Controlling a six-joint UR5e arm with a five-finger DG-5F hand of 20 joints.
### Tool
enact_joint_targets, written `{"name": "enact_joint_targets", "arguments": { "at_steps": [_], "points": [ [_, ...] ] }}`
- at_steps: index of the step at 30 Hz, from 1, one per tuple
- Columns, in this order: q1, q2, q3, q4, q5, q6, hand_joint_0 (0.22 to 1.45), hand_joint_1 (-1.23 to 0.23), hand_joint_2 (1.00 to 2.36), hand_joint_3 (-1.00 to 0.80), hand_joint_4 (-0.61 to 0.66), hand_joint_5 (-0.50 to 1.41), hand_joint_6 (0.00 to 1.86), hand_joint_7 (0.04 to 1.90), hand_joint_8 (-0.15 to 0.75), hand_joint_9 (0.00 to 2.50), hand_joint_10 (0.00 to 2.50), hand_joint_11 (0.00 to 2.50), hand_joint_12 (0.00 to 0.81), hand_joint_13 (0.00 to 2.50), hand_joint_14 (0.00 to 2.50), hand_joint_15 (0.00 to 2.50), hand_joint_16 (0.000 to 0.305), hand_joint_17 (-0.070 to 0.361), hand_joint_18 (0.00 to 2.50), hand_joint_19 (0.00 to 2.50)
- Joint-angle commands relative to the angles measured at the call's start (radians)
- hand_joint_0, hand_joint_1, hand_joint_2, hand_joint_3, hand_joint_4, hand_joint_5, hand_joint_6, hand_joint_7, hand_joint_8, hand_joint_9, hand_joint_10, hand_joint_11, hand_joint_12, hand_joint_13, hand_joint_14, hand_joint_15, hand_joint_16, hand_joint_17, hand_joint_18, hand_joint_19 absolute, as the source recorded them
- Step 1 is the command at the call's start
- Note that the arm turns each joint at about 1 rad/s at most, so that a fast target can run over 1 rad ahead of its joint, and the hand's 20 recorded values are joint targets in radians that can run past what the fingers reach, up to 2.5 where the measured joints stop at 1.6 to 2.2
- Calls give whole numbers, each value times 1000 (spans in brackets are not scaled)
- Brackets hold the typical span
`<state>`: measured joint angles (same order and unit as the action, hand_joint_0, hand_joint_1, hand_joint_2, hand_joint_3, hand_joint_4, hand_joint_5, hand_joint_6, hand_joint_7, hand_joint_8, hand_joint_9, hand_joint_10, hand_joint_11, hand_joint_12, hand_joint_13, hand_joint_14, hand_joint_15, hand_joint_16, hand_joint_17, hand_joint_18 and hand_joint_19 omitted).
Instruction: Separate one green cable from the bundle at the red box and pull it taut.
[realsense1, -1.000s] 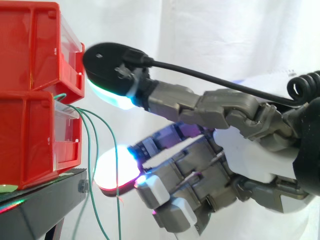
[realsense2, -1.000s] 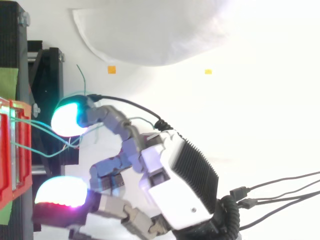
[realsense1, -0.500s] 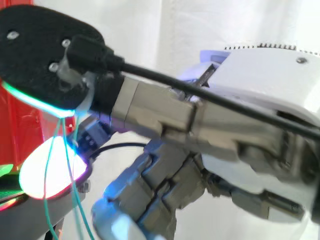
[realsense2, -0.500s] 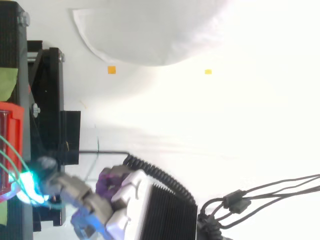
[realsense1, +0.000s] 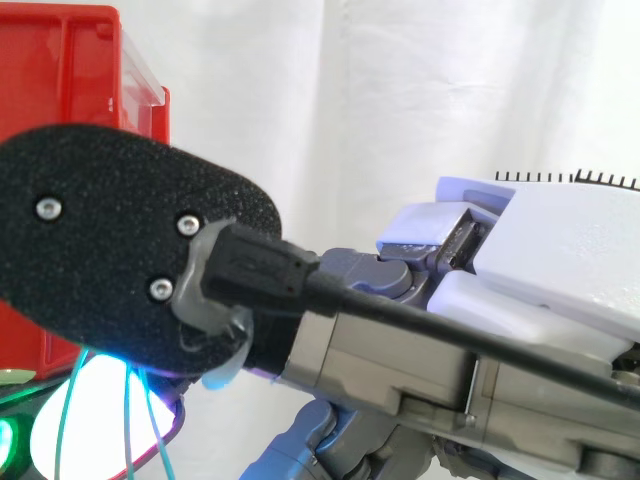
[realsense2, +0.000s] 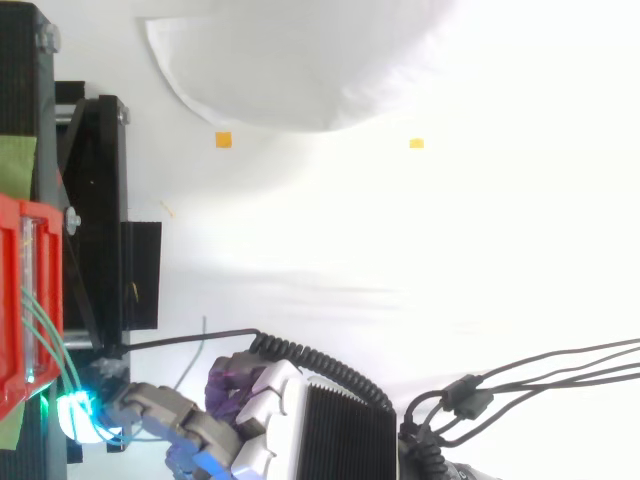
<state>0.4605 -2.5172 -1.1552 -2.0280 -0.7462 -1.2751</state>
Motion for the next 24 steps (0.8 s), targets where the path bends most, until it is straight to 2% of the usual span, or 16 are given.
{"name": "enact_joint_targets", "arguments": {
  "at_steps": [1,3,4,5,6,7,8,9,11,12,13,14,17,20,21,24],
  "points": [
    [0,0,16,-6,67,63,419,-372,1000,-500,313,-144,503,856,359,1429,18,1422,428,1493,14,1513,68,152,1114,1024],
    [0,0,22,-12,99,102,425,-390,1000,-500,311,-144,503,858,356,1427,18,1414,424,1490,8,1527,67,151,1106,1020],
    [0,2,26,-18,128,138,426,-391,1000,-500,311,-144,503,860,351,1426,19,1413,424,1490,6,1525,67,151,1105,1031],
    [0,0,31,-29,173,206,426,-393,1000,-500,312,-144,503,859,351,1425,18,1424,428,1489,7,1528,67,150,1104,1028],
    [1,0,32,-37,191,240,427,-395,1000,-500,313,-144,503,859,356,1426,19,1414,423,1489,5,1528,67,150,1102,1038],
    [1,0,40,-61,228,299,428,-396,1000,-500,312,-144,503,859,357,1425,18,1427,422,1489,2,1523,66,150,1102,1030],
    [3,2,43,-72,238,321,427,-398,1000,-500,310,-144,503,861,355,1425,18,1416,425,1489,4,1525,67,150,1102,1032],
    [4,0,54,-107,263,372,429,-399,1000,-500,313,-144,503,862,357,1423,21,1428,425,1488,3,1525,67,150,1103,1022],
    [4,0,62,-132,277,418,431,-401,1000,-500,311,-144,503,859,355,1424,19,1431,424,1490,0,1519,66,149,1099,1035],
    [4,0,62,-132,277,418,432,-402,1000,-500,308,-144,503,862,348,1423,21,1418,424,1487,0,1534,66,148,1097,1033],
    [4,0,63,-141,283,442,432,-403,1000,-500,313,-144,503,860,350,1424,18,1420,419,1487,0,1528,66,149,1099,1033],
    [4,0,63,-152,297,503,433,-403,1000,-500,310,-144,503,859,349,1424,18,1422,420,1487,1,1523,66,148,1098,1035],
    [9,0,63,-161,324,566,436,-409,1000,-500,307,-144,503,861,354,1423,19,1425,417,1485,0,1536,66,148,1096,1027],
    [10,2,63,-167,332,588,438,-419,1000,-500,308,-144,503,861,347,1423,19,1434,417,1484,2,1523,65,146,1090,1037],
    [10,0,68,-167,341,614,439,-421,1000,-500,308,-145,503,860,352,1422,19,1438,413,1483,0,1533,65,147,1091,1038],
    [13,0,83,-181,354,619,441,-428,1000,-500,307,-144,503,861,351,1424,19,1428,416,1481,0,1541,65,145,1088,1040]
  ]
}}
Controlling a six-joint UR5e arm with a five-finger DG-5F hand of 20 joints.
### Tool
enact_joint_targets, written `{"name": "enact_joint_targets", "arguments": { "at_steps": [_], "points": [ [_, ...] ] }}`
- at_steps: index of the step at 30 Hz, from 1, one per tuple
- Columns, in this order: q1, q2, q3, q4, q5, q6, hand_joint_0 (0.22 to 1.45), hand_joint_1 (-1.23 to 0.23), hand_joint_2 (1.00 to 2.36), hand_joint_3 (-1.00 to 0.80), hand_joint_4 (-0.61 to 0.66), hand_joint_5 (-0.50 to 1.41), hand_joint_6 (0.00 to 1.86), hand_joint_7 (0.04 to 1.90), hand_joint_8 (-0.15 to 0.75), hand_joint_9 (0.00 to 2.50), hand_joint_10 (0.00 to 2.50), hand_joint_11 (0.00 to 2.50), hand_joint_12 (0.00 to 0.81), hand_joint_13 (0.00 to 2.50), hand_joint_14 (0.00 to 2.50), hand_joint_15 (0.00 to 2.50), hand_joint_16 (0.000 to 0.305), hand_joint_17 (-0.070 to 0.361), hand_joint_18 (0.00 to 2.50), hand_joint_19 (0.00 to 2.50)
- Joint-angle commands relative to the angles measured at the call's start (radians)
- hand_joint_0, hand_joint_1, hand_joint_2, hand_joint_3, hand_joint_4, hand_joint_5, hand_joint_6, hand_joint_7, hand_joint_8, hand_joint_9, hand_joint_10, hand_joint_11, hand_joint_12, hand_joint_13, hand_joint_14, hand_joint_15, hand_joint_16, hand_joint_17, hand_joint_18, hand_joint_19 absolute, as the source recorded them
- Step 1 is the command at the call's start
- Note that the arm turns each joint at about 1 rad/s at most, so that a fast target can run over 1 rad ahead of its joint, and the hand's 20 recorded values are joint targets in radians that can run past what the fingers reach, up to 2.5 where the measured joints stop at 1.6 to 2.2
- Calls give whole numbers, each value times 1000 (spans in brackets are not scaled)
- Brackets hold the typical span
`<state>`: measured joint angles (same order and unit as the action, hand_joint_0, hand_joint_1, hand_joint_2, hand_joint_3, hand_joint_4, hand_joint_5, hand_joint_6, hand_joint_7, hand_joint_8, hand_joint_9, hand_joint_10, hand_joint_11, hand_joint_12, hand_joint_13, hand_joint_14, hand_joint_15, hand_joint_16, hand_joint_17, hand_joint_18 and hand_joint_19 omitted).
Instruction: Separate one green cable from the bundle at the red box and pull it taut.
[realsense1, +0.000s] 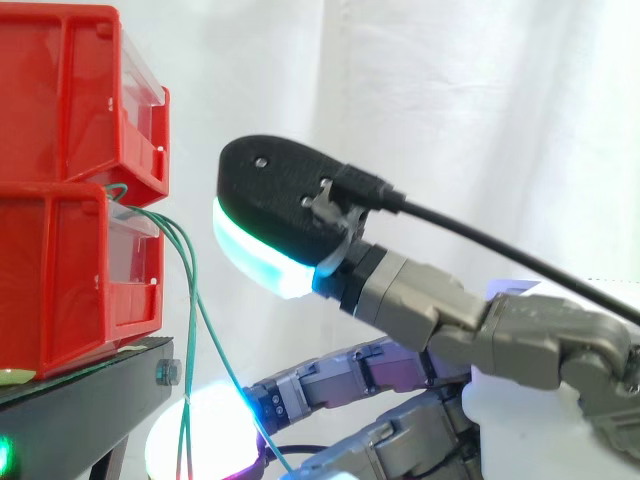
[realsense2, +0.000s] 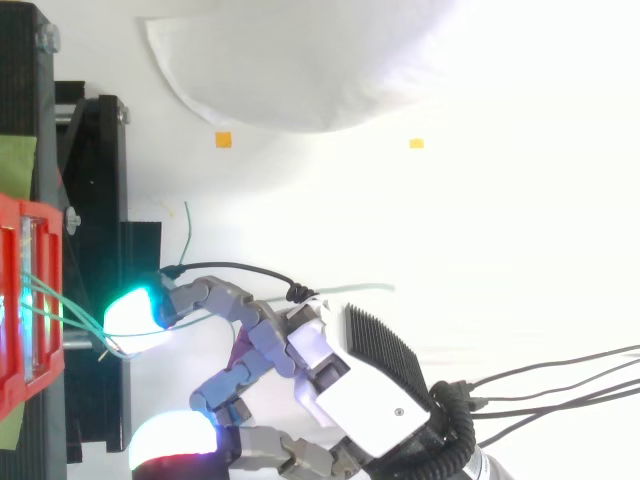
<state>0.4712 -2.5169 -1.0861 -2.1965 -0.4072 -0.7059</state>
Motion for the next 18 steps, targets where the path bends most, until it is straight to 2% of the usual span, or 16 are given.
{"name": "enact_joint_targets", "arguments": {
  "at_steps": [1,8,13,16,18],
  "points": [
    [3,0,14,-12,15,49,442,-431,1000,-500,307,-144,503,864,351,1423,19,1429,416,1481,0,1541,65,146,1088,1031],
    [3,0,54,-74,21,52,448,-448,1000,-500,304,-144,503,865,340,1416,19,1427,407,1476,1,1538,64,143,1080,1047],
    [3,0,68,-118,22,118,456,-481,1000,-500,301,-144,503,863,333,1414,18,1435,405,1471,1,1543,63,141,1071,1053],
    [3,0,68,-129,25,164,473,-551,1000,-500,296,-145,504,867,329,1404,20,1449,390,1459,2,1551,60,136,1052,1066],
    [3,1,68,-140,33,200,501,-668,1000,-500,286,-146,503,870,313,1390,19,1456,377,1445,0,1560,57,127,1025,1091]
  ]
}}
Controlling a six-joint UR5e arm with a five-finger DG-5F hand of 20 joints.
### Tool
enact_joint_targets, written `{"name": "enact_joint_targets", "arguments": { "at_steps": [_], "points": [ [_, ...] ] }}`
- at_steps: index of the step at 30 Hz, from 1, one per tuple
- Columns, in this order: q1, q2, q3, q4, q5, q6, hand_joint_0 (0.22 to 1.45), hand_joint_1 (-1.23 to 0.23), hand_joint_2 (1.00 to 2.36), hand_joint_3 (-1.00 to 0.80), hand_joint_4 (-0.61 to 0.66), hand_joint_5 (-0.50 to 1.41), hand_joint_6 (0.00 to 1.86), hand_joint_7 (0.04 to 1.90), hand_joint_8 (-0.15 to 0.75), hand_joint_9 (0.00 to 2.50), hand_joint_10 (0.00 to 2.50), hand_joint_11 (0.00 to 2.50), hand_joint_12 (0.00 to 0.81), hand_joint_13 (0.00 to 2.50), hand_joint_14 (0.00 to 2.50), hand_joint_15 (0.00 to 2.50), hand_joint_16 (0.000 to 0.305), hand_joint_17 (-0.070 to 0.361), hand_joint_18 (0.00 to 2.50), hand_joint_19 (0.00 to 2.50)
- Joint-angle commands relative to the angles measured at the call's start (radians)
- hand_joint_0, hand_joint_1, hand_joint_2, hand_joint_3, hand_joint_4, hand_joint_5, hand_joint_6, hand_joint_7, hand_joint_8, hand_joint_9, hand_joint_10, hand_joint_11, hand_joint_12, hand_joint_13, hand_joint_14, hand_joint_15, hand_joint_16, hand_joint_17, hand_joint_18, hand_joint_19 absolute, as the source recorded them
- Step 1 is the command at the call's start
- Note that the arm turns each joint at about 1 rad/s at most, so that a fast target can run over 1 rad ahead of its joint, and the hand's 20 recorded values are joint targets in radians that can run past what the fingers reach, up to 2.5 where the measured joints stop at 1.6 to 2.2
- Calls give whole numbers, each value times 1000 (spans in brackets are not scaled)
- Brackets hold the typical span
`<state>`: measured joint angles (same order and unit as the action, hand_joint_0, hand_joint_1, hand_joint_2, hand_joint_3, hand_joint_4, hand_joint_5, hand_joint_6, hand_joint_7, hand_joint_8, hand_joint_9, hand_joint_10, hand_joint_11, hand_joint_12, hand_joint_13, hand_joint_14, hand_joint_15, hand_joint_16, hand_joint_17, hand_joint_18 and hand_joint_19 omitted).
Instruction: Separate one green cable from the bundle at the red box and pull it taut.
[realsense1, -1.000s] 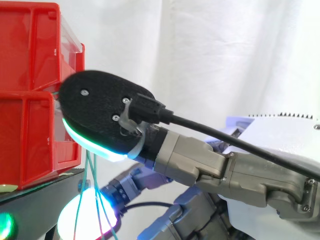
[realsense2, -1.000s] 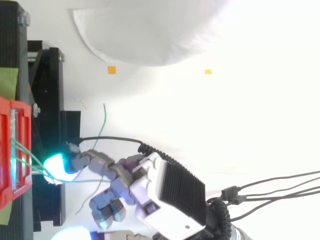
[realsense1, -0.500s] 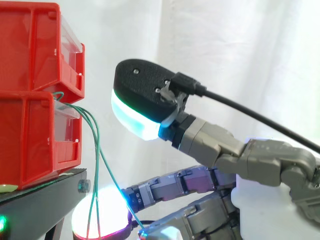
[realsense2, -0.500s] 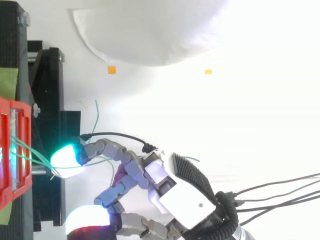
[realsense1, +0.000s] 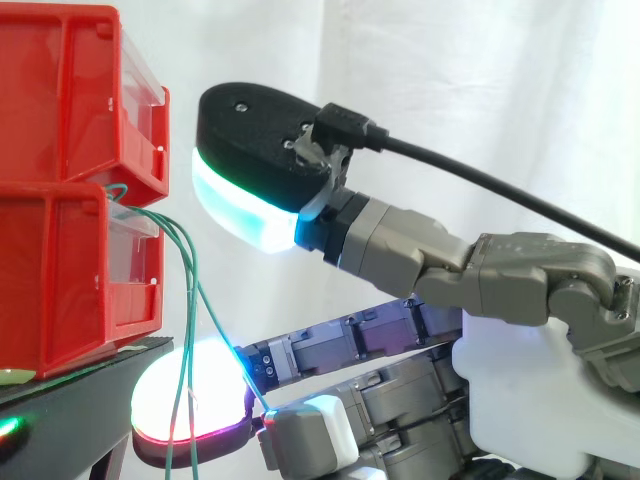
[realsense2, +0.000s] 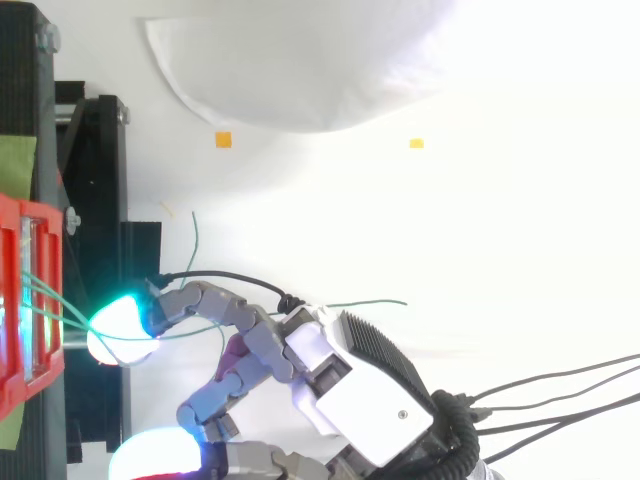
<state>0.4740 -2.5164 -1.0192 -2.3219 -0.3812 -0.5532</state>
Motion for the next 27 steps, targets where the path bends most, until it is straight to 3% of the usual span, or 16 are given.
{"name": "enact_joint_targets", "arguments": {
  "at_steps": [1,7,12,16,22,23,27],
  "points": [
    [0,-1,1,-17,10,55,515,-704,1000,-500,284,-147,504,872,317,1387,21,1450,361,1440,3,1551,55,124,1014,1089],
    [0,-1,1,-45,10,114,545,-827,1000,-500,343,-111,504,988,316,1384,20,1481,359,1430,5,1564,51,114,990,1098],
    [0,-1,1,-60,12,142,545,-921,1000,-500,277,-62,502,1278,325,1436,19,1521,365,1441,6,1577,50,113,996,1092],
    [-2,-1,1,-71,12,164,547,-943,1000,-500,253,-27,507,1349,319,1540,19,1547,367,1484,8,1586,49,110,1032,1080],
    [-2,-1,1,-88,12,188,481,-755,1000,-500,202,27,501,1328,311,1746,23,1536,388,1582,5,1591,54,121,1152,1100],
    [-2,1,1,-91,12,190,459,-636,1000,-500,190,38,502,1310,315,1811,22,1522,407,1625,3,1586,58,130,1194,1082],
    [-3,-1,1,-99,12,193,450,-456,1000,-500,165,67,503,1288,299,1946,27,1496,406,1711,2,1577,60,135,1271,1071]
  ]
}}
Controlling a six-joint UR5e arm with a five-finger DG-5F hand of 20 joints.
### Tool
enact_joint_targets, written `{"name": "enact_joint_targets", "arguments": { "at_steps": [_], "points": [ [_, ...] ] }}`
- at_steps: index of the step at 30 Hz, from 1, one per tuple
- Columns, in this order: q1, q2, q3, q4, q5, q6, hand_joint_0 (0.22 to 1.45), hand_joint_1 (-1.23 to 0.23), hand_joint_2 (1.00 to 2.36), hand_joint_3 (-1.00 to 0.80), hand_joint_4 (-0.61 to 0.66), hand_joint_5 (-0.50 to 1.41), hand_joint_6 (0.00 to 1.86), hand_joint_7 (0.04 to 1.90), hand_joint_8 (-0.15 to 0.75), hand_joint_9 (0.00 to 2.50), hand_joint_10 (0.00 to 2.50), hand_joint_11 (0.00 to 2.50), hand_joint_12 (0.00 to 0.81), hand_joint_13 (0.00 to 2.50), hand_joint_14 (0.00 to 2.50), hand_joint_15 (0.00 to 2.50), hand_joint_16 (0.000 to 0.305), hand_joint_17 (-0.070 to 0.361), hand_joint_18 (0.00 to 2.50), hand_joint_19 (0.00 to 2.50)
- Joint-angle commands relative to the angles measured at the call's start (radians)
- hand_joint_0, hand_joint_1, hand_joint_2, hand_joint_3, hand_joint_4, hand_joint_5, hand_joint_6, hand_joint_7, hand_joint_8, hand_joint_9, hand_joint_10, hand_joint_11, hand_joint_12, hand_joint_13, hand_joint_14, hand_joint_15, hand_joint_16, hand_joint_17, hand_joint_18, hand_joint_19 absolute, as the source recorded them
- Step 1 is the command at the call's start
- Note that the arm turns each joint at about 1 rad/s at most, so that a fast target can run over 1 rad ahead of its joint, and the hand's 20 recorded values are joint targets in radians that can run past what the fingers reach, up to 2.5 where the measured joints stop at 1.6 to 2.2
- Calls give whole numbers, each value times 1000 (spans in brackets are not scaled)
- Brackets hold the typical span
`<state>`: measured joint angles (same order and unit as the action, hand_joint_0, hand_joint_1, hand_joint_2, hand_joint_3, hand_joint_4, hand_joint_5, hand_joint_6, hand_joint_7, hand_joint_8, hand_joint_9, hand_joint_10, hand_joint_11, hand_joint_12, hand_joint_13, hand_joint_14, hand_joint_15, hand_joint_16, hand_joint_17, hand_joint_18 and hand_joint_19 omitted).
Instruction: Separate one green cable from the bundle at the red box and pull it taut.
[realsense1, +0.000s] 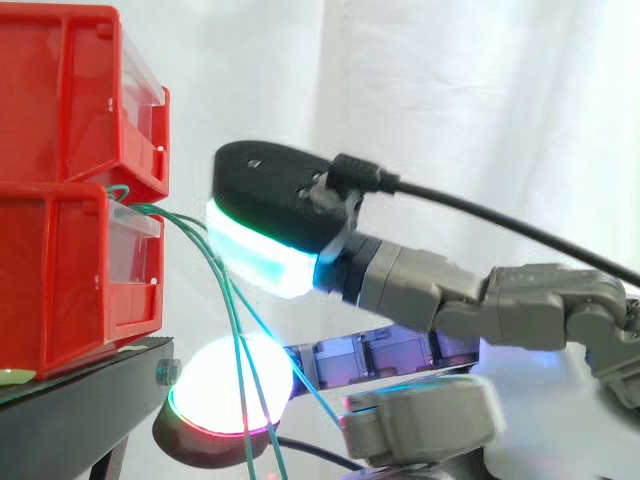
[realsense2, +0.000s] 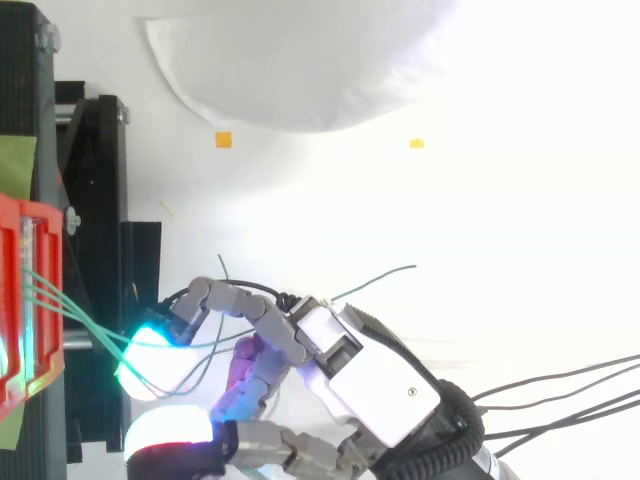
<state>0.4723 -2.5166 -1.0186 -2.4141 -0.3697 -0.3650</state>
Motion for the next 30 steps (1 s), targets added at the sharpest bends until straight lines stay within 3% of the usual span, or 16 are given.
{"name": "enact_joint_targets", "arguments": {
  "at_steps": [1,4,10,13,20,30],
  "points": [
    [-1,-1,0,-7,0,6,450,-426,1000,-500,163,76,503,1296,297,1996,30,1482,411,1733,5,1579,60,136,1287,1068],
    [-1,-1,-2,-7,0,6,464,-358,1000,-500,160,86,503,1295,290,2066,31,1487,391,1777,4,1592,59,133,1322,1073],
    [-1,-1,-2,-14,5,15,512,-401,1000,-500,146,104,502,1337,264,2173,33,1495,373,1828,5,1610,54,121,1338,1099],
    [-1,-1,-2,-26,17,49,543,-440,1000,-500,123,114,500,1394,241,2245,33,1546,363,1856,5,1610,50,113,1339,1107],
    [3,-1,0,-62,40,124,599,-576,1000,-500,87,108,573,1230,201,2346,37,1579,355,1916,7,1639,46,103,1376,1107],
    [8,-1,-2,-103,46,189,662,-658,1002,-476,95,112,577,1214,190,2421,33,1597,350,1967,9,1664,43,98,1432,1092]
  ]
}}
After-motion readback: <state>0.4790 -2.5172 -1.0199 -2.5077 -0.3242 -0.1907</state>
